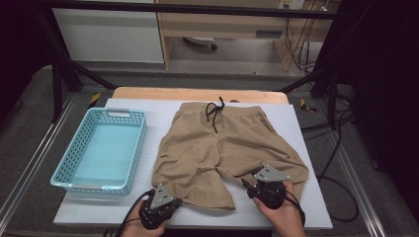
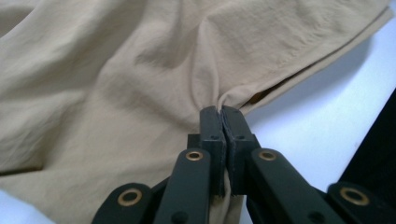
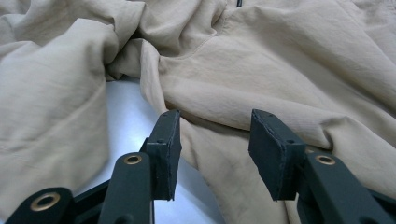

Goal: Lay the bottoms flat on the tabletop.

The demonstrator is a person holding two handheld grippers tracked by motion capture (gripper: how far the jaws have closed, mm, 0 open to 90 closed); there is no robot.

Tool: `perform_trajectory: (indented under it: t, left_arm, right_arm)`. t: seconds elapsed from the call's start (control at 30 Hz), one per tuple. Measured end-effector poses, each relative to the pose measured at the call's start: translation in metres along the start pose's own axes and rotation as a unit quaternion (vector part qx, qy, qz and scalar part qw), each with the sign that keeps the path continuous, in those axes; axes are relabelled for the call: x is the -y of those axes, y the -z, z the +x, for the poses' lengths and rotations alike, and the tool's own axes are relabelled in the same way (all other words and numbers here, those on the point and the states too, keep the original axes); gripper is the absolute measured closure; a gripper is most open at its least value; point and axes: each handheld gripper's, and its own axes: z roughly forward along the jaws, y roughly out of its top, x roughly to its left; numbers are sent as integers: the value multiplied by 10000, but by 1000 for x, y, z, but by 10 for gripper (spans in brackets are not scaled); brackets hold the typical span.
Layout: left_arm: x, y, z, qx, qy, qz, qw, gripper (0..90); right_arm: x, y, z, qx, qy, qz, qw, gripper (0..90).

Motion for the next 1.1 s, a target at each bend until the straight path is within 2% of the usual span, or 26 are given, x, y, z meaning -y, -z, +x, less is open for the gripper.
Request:
perform_trajectory:
  t: [0.2,0.37,0.5,0.63,0.77,0.93,1.1]
  left_arm:
    - [6,15,16,-117,-156,270,9994,876]
    - [21,32,32,-269,17,321,9991,876]
    - [26,38,33,-257,156,278,9992,868]
    - [24,39,30,-242,242,101,9994,751]
    - [14,42,30,-332,387,-223,9984,587]
    - [-8,37,32,-407,432,-439,9973,512]
    - [-32,21,31,-352,341,-573,9972,464]
  right_arm:
    - [-1,1,1,-23,-10,-34,10000,537]
    - [-2,0,2,-65,-14,-14,10000,541]
    - [-1,-1,3,-104,13,30,9999,548]
    - [0,-2,3,-147,32,87,9998,558]
    - [2,-3,4,-222,46,153,9996,555]
    - [5,-8,5,-283,148,337,9989,519]
    - [8,-16,3,-269,162,512,9982,500]
